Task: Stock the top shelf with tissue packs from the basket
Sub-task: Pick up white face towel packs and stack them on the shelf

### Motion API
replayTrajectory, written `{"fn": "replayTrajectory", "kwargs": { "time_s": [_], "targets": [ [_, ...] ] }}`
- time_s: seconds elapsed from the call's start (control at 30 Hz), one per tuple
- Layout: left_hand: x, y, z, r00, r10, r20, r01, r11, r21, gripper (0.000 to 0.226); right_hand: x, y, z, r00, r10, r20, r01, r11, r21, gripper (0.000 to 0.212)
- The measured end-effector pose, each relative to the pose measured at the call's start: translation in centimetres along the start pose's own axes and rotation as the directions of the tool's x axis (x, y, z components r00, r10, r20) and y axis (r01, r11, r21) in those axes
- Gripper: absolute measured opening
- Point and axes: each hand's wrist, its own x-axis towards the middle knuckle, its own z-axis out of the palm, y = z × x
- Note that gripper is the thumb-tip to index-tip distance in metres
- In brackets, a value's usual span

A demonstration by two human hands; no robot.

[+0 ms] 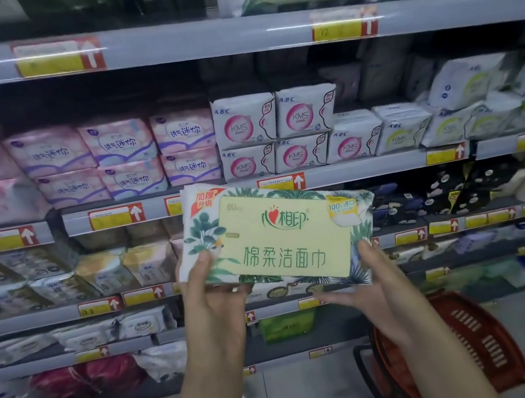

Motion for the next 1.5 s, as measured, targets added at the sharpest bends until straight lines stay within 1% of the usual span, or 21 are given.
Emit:
{"fn": "replayTrajectory", "kwargs": {
  "time_s": [0.03, 0.07, 0.13, 0.17, 0.23, 0.27, 0.33, 0.37, 0.53, 0.67, 0.77, 0.83, 0.93, 1.03, 1.13, 1.23, 1.37, 1.43, 1.5],
  "targets": [
    [0.0, 0.0, -0.1, 1.0, -0.006, 0.017, 0.006, 1.0, 0.006, 0.039, 0.0, -0.2, 0.1, 1.0, -0.023, 0.001, 0.023, 1.0, -0.003, 0.099],
    [0.0, 0.3, -0.3, 0.999, -0.016, 0.031, 0.016, 1.0, 0.008, 0.052, 0.0, -0.5, 0.2, 0.999, -0.037, -0.012, 0.037, 0.999, -0.008, 0.098],
    [0.3, 1.2, -0.8, 0.998, -0.042, 0.055, 0.039, 0.998, 0.048, 0.094, 0.1, -1.0, 0.0, 0.997, -0.055, -0.061, 0.054, 0.998, -0.018, 0.101],
    [0.6, 1.7, -1.3, 0.996, -0.049, 0.07, 0.041, 0.993, 0.107, 0.105, 0.2, -1.3, -0.1, 0.995, -0.06, -0.08, 0.058, 0.998, -0.024, 0.103],
    [1.2, 2.7, -2.2, 0.992, -0.05, 0.112, 0.025, 0.975, 0.219, 0.107, 0.2, -1.7, -0.2, 0.994, -0.061, -0.092, 0.059, 0.998, -0.024, 0.11],
    [1.5, 3.1, -2.5, 0.989, -0.066, 0.131, 0.03, 0.964, 0.263, 0.111, 0.2, -1.8, -0.2, 0.994, -0.063, -0.085, 0.062, 0.998, -0.021, 0.112],
    [2.0, 4.0, -3.1, 0.984, -0.081, 0.157, 0.028, 0.95, 0.312, 0.123, 0.1, -1.7, 0.0, 0.995, -0.069, -0.066, 0.068, 0.997, -0.025, 0.112],
    [2.0, 4.3, -3.2, 0.983, -0.078, 0.163, 0.021, 0.945, 0.326, 0.125, 0.0, -1.6, 0.2, 0.996, -0.068, -0.061, 0.067, 0.997, -0.026, 0.112],
    [2.1, 4.9, -3.1, 0.978, -0.083, 0.191, 0.015, 0.943, 0.333, 0.122, 0.0, -1.6, 1.0, 0.993, -0.083, -0.086, 0.081, 0.996, -0.025, 0.113],
    [2.5, 5.8, -1.5, 0.959, -0.094, 0.268, 0.005, 0.949, 0.315, 0.114, 0.2, -2.6, 1.1, 0.985, -0.109, -0.132, 0.103, 0.994, -0.048, 0.122],
    [3.3, 6.6, 0.0, 0.946, -0.075, 0.317, -0.026, 0.953, 0.303, 0.106, 0.3, -3.3, 1.2, 0.979, -0.136, -0.149, 0.132, 0.991, -0.036, 0.129],
    [3.9, 6.8, 0.7, 0.939, -0.071, 0.336, -0.034, 0.954, 0.297, 0.102, 0.3, -3.9, 1.5, 0.975, -0.169, -0.142, 0.166, 0.986, -0.028, 0.123],
    [4.9, 7.3, 1.5, 0.94, -0.082, 0.332, -0.033, 0.945, 0.325, 0.116, 0.5, -5.2, 2.1, 0.971, -0.205, -0.121, 0.201, 0.979, -0.043, 0.108],
    [5.9, 8.0, 2.5, 0.931, -0.062, 0.359, -0.068, 0.938, 0.339, 0.121, 0.7, -6.6, 2.8, 0.96, -0.251, -0.124, 0.256, 0.967, 0.022, 0.1],
    [6.8, 8.4, 3.7, 0.919, -0.042, 0.392, -0.107, 0.93, 0.352, 0.121, 0.9, -7.7, 3.4, 0.95, -0.293, -0.112, 0.297, 0.955, 0.018, 0.102],
    [7.5, 8.5, 5.1, 0.918, -0.026, 0.396, -0.119, 0.934, 0.337, 0.125, 1.3, -8.8, 3.5, 0.936, -0.32, -0.145, 0.327, 0.945, 0.021, 0.11],
    [8.1, 8.9, 7.9, 0.887, 0.009, 0.462, -0.168, 0.937, 0.305, 0.113, 2.1, -10.9, 3.2, 0.911, -0.381, -0.159, 0.391, 0.92, 0.036, 0.119],
    [8.4, 9.1, 9.3, 0.872, 0.019, 0.488, -0.176, 0.944, 0.277, 0.111, 2.6, -11.9, 3.2, 0.898, -0.414, -0.15, 0.423, 0.905, 0.034, 0.117],
    [8.8, 9.4, 10.6, 0.85, 0.032, 0.525, -0.184, 0.953, 0.239, 0.104, 3.3, -12.9, 3.0, 0.882, -0.453, -0.132, 0.46, 0.888, 0.024, 0.106]
  ]
}}
